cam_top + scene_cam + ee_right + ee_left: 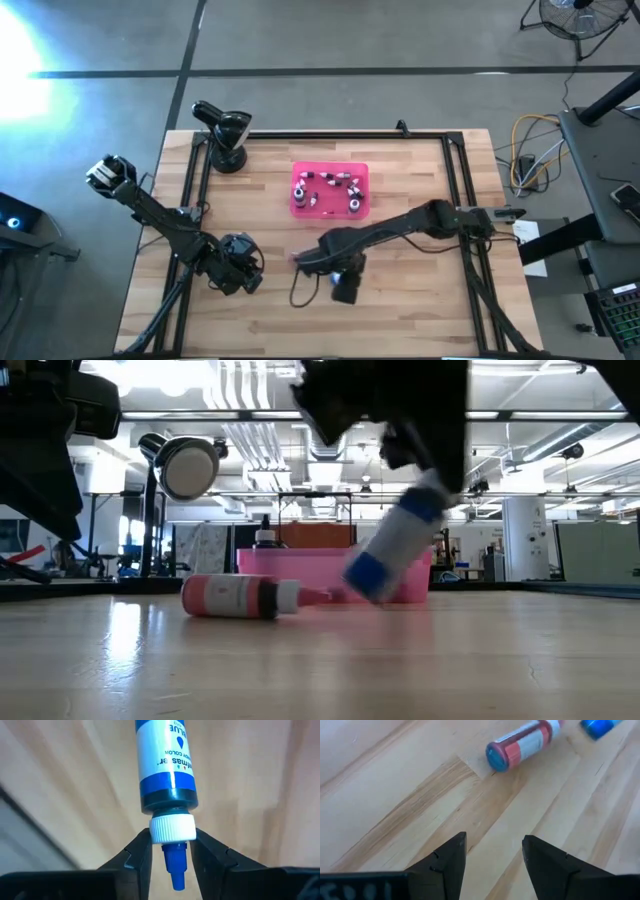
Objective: Pick & Place food coloring
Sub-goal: Put the blue food coloring bottle into the pink bin
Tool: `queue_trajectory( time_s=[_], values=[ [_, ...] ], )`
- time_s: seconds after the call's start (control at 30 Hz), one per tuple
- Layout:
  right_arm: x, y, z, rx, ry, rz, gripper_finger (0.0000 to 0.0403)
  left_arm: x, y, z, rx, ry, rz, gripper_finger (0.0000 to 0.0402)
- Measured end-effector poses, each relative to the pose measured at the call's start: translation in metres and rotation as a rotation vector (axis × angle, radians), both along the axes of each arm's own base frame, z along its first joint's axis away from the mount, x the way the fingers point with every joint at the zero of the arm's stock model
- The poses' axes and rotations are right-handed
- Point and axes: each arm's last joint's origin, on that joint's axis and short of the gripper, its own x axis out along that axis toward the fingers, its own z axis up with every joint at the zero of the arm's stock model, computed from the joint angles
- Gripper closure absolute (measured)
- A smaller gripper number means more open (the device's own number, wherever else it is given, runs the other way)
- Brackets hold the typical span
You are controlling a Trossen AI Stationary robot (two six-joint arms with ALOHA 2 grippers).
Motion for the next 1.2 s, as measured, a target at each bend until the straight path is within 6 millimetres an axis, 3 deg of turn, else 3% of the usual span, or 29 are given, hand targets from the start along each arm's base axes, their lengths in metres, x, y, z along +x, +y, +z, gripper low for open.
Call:
queue_trajectory(
  time_s=[0.37, 0.53, 0.87, 1.03, 1.2],
  values=[
    [-0.028, 0.006, -0.041, 0.29, 0.441, -0.356, 0.0301, 0.0, 0.0, 0.0, 0.012, -0.001, -0.011, 0.0232],
    [-0.045, 0.014, -0.042, 0.266, 0.53, -0.413, 0.0306, 0.0, 0.0, 0.0, 0.013, -0.002, -0.013, 0.0232],
    [-0.078, 0.007, -0.002, 0.096, 0.534, -0.627, 0.0344, -0.002, 0.003, -0.006, 0.06, 0.001, -0.017, 0.0232],
    [-0.087, 0.003, -0.006, 0.046, 0.519, -0.63, 0.0346, -0.004, 0.005, -0.012, 0.066, 0.008, -0.014, 0.0232],
    [-0.082, 0.003, -0.023, 0.049, 0.449, -0.604, 0.0346, -0.005, 0.005, -0.013, 0.066, 0.01, -0.012, 0.0232]
  ],
)
